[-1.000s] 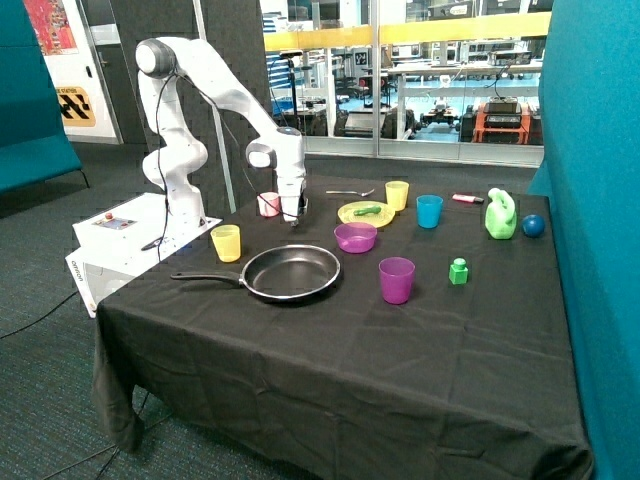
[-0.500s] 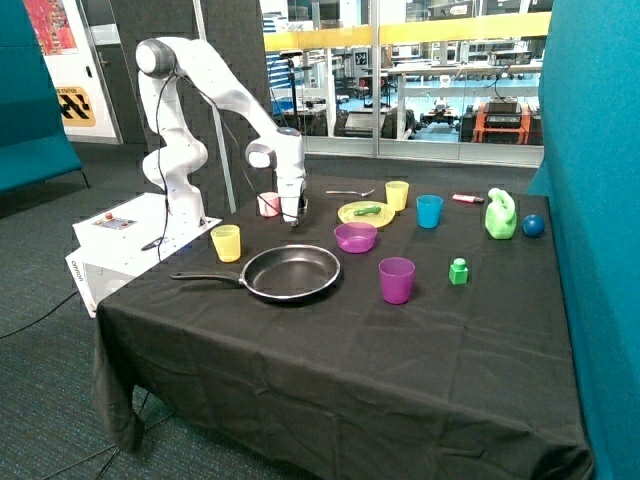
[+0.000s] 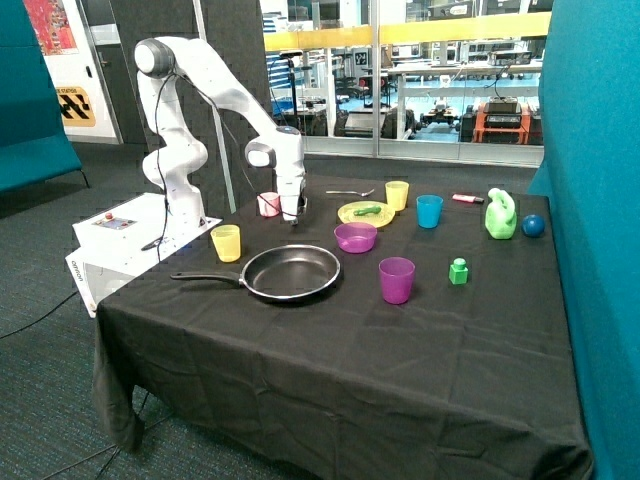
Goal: Roll the dices in the bowl
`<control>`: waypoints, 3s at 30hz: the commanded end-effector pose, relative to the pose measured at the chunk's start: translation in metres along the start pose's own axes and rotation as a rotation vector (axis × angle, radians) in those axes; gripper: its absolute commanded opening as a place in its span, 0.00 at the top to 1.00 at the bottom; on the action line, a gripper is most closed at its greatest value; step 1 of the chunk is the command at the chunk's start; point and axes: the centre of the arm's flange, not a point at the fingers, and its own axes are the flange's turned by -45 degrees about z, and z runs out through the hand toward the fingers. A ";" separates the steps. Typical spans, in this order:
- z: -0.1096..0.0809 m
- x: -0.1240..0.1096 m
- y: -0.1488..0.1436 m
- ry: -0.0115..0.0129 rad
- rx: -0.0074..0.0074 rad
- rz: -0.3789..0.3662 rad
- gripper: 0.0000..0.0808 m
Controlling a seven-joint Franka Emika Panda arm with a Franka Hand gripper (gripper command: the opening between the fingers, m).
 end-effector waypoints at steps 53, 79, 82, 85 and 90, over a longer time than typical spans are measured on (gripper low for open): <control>-0.167 0.179 0.153 -0.0040 0.0028 0.232 1.00; -0.144 0.220 0.177 -0.0041 0.0028 0.264 1.00; -0.141 0.218 0.176 -0.0040 0.0028 0.262 1.00; -0.140 0.218 0.175 -0.0040 0.0028 0.254 0.79; -0.138 0.217 0.174 -0.0040 0.0028 0.247 0.47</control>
